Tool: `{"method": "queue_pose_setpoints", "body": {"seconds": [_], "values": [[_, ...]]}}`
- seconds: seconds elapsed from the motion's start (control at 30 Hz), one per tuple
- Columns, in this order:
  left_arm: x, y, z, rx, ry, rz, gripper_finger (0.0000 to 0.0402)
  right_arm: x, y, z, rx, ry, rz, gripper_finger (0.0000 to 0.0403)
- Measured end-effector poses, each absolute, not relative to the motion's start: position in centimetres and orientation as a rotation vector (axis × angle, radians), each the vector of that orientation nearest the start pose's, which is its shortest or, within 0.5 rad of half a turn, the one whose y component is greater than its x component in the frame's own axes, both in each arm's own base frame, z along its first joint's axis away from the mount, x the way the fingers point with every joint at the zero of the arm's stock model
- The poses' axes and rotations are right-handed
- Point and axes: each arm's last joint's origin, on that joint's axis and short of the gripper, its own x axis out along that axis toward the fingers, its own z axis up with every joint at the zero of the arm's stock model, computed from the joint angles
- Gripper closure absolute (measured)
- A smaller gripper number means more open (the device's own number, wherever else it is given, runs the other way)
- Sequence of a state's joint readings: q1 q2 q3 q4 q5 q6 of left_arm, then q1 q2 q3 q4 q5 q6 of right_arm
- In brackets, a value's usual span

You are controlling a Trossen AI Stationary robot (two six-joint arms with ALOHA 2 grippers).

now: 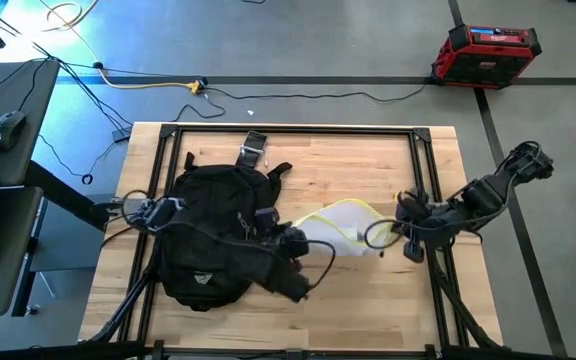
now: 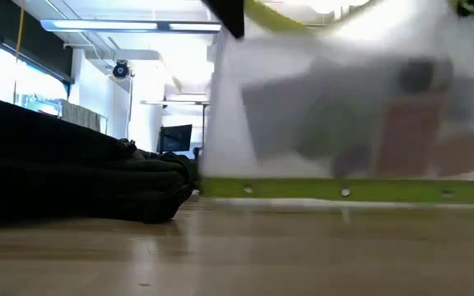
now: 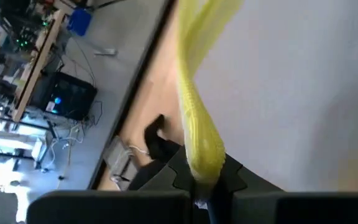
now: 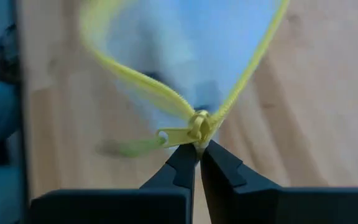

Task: Unpack backpack
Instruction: Close the green zip bag

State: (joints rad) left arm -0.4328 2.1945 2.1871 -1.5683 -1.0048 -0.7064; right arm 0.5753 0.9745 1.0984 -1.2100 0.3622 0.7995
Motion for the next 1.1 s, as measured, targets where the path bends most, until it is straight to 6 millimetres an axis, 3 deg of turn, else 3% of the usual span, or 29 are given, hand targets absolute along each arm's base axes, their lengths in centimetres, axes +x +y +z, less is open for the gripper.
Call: {"method": "queue_pose_setpoints", "body": {"seconds": [0.1, 0.2, 0.43, 0.57, 0.67, 0.87, 1.1], "values": [[38.1, -14.5, 31.3, 0.398, 0.882, 0.817, 0.0402, 13.7, 7.5, 32.9, 0.26, 0.944, -0.167, 0.0403], [37.8, -14.0, 31.5, 0.396, 0.876, 0.824, 0.0402, 14.3, 8.6, 33.4, 0.271, 0.885, -0.045, 0.0403], [39.2, -11.7, 27.6, 0.43, 0.926, 0.855, 0.0402, 15.3, 10.4, 32.7, 0.238, 0.903, -0.007, 0.0403], [41.1, -9.9, 24.7, 0.444, 0.944, 0.81, 0.0402, 16.4, 12.4, 31.0, 0.211, 0.998, 0.0, 0.0403], [42.5, -8.3, 24.1, 0.429, 0.919, 0.781, 0.0402, 17.5, 14.1, 29.3, 0.175, 1.077, 0.007, 0.0403], [45.6, -5.1, 25.0, 0.404, 0.818, 0.666, 0.0402, 20.3, 17.2, 26.2, 0.102, 1.104, 0.065, 0.0403], [46.9, -4.1, 28.5, 0.527, 0.721, 0.581, 0.0384, 23.1, 19.4, 23.9, 0.104, 1.036, 0.126, 0.0403]]}}
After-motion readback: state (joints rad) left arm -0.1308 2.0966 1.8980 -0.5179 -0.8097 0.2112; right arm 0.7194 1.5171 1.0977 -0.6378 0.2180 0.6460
